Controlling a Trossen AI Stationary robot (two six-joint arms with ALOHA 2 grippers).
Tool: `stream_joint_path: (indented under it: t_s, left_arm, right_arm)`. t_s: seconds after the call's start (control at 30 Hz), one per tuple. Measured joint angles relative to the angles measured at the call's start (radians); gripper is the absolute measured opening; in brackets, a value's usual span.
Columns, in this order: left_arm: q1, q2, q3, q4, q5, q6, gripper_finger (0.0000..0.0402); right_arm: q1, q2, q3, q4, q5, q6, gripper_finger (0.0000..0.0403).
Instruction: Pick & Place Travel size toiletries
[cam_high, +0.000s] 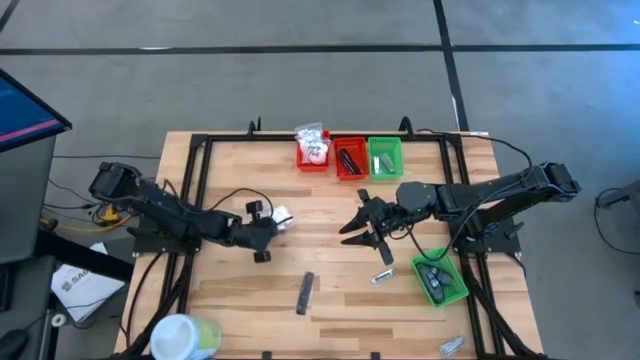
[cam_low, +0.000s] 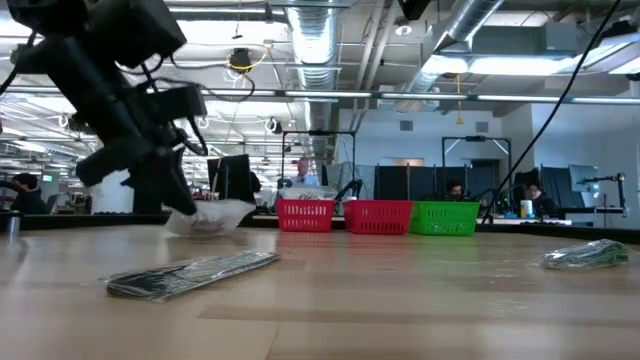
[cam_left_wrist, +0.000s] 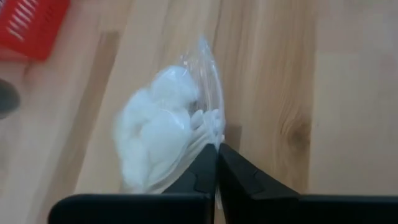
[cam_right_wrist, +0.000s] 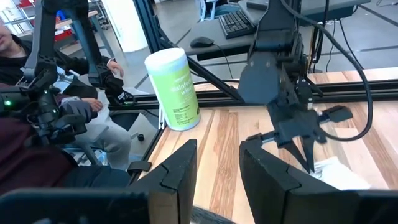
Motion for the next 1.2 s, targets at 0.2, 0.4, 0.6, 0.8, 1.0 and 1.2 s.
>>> stream_joint_path:
  t_s: [0.2, 0.4, 0.6, 0.8, 1.0, 1.2]
  left_arm:
    - [0.000, -0.110, 0.001, 0.002, 0.024, 0.012, 0.0001]
    - [-0.001, -0.230, 0.001, 0.007, 0.102, 0.012, 0.0001]
    - [0.002, -0.294, 0.001, 0.018, 0.205, 0.005, 0.0001]
    - [0.054, -0.286, 0.001, 0.038, 0.425, -0.079, 0.0001]
    - [0.125, -0.282, 0.001, 0.037, 0.443, -0.058, 0.0001]
    - [0.211, -0.282, 0.000, 0.072, 0.334, 0.082, 0.0001]
  right_arm:
    - [0.000, 0.000, 0.000, -0.021, 0.000, 0.002, 0.0113]
    - [0.000, 0.000, 0.000, -0.031, 0.000, 0.003, 0.0113]
    - [0.000, 0.000, 0.000, -0.052, 0.000, 0.003, 0.0113]
    - [0.000, 0.000, 0.000, -0.058, 0.000, 0.003, 0.0113]
    - [0.001, 0.000, 0.000, -0.076, 0.000, 0.003, 0.0113]
    - [0.003, 0.000, 0.000, -0.076, 0.000, 0.004, 0.0113]
